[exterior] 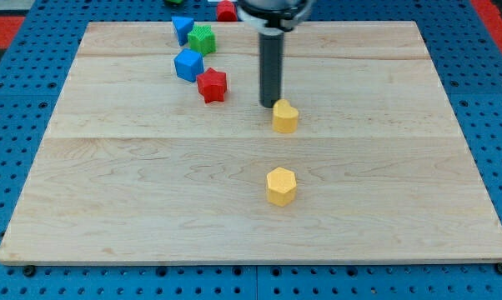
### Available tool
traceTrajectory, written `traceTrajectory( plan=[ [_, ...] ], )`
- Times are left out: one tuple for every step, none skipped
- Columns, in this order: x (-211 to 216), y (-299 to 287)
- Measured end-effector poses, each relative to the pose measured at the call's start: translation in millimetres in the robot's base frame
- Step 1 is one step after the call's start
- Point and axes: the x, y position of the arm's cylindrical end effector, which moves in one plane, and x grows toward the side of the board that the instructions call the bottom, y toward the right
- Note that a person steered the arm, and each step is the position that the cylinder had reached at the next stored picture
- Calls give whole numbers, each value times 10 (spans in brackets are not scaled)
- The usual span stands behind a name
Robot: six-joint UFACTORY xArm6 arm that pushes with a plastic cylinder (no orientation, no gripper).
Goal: Place the yellow hexagon towards the bottom of the yellow heart
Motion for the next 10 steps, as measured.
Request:
traceTrajectory(
  plan=[
    [340,-304],
    [914,-845],
    [1677,-788],
    [2033,-409],
    [1583,-396],
    [1226,36],
    [1365,-53],
    [1732,-297],
    [1792,156],
    [1669,605]
  ],
)
